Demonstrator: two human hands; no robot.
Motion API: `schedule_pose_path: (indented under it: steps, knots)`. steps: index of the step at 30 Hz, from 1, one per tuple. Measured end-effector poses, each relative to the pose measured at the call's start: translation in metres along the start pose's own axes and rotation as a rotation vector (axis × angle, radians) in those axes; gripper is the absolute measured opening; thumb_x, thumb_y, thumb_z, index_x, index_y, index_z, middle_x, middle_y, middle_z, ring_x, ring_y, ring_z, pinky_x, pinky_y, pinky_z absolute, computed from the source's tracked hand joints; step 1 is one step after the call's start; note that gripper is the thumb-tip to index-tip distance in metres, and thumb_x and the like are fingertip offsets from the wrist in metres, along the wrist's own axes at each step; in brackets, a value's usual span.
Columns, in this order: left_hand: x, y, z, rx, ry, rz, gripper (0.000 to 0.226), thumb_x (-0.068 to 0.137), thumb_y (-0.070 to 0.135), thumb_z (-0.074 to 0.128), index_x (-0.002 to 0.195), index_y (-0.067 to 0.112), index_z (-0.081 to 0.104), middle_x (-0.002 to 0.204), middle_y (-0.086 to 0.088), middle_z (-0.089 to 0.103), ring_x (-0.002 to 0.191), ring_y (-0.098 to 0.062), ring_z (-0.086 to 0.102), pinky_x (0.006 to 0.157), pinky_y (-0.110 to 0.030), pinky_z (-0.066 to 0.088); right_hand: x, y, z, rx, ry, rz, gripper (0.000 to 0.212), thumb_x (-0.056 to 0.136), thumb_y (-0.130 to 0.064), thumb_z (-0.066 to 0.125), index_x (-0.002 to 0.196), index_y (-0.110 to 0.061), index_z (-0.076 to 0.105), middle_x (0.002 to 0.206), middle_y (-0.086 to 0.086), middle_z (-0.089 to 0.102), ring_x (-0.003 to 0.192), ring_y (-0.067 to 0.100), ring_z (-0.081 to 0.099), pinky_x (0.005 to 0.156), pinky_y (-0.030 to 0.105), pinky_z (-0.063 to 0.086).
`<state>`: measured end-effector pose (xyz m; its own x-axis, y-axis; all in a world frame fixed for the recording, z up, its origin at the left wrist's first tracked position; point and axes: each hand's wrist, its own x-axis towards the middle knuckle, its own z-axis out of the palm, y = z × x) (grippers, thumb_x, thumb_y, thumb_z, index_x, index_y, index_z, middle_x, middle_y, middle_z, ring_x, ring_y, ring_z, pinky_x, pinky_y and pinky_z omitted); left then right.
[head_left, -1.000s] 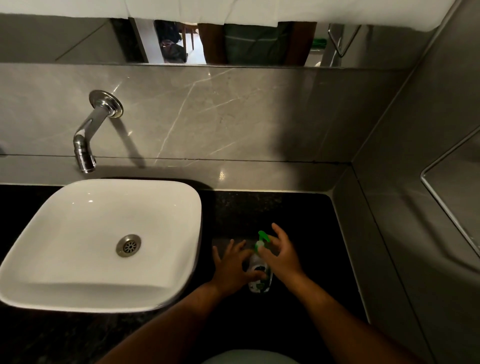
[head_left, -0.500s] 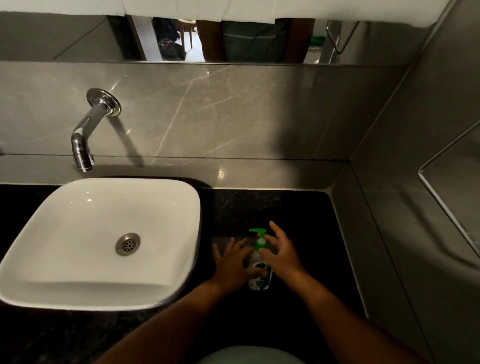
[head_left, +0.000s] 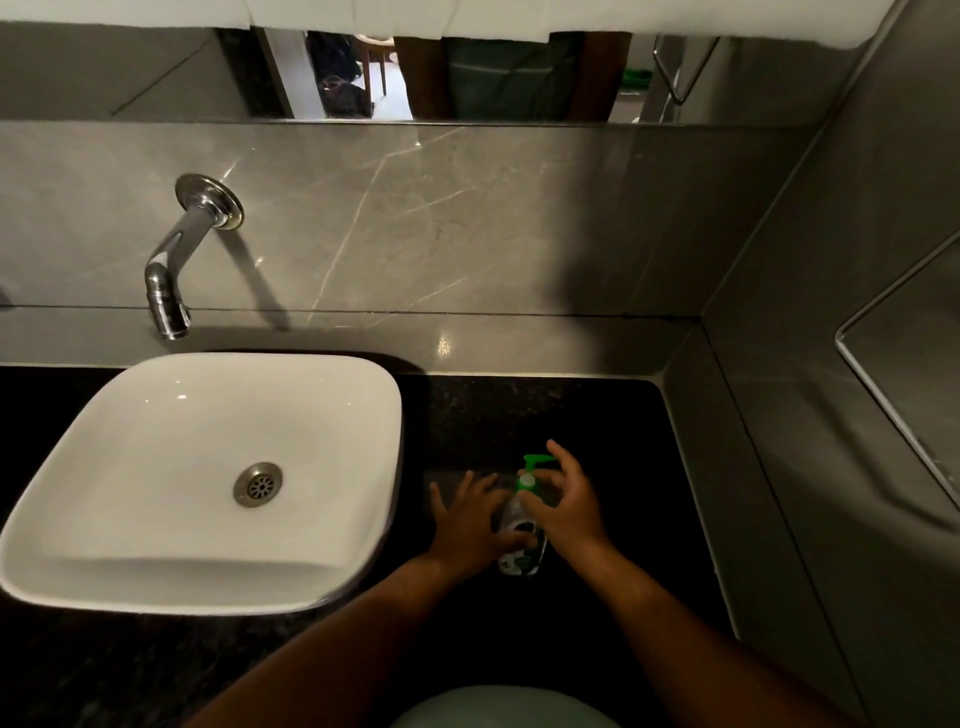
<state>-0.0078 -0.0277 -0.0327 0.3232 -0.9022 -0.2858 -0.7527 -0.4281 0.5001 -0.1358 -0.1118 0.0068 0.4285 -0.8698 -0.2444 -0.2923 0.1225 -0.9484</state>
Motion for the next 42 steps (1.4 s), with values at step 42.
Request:
schedule_pose_path:
  steps: [42]
  knots:
    - [0.005,-0.004,-0.011,-0.245,-0.290,-0.032,0.067,0.064,0.076,0.059,0.123,0.045,0.052,0.155,0.007,0.026,0.145,-0.030,-0.001,0.098,-0.062,-0.027,0.025,-0.008,-0.028,-0.209,-0.426,0.012,0.017,0.084,-0.019,0.069,0.100,-0.014,0.070,0.099,0.008,0.073,0.089,0.016,0.069,0.082,0.031,0.057]
